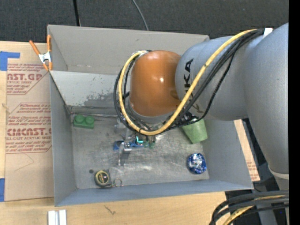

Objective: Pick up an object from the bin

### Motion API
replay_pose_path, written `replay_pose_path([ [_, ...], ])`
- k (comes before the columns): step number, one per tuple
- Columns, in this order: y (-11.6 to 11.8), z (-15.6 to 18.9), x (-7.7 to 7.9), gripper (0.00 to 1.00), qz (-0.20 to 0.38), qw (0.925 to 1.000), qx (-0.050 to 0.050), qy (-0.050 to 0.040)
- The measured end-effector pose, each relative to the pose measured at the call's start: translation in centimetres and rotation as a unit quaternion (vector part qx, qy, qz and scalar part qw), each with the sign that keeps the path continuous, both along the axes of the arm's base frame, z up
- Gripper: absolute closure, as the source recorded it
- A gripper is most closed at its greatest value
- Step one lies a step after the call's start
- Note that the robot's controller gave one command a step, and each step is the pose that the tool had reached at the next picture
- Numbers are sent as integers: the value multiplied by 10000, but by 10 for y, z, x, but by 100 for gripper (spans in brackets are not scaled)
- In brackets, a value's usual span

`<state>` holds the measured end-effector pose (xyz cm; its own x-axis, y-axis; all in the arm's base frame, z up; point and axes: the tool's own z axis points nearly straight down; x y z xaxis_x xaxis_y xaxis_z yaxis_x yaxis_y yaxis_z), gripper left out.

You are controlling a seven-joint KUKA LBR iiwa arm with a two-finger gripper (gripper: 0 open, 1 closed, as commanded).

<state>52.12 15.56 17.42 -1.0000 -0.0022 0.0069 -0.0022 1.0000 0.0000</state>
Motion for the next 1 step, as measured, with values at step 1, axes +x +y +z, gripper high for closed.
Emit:
replay_pose_path([
  [1,-67,-102,60,0,642,9979,27,-63],
])
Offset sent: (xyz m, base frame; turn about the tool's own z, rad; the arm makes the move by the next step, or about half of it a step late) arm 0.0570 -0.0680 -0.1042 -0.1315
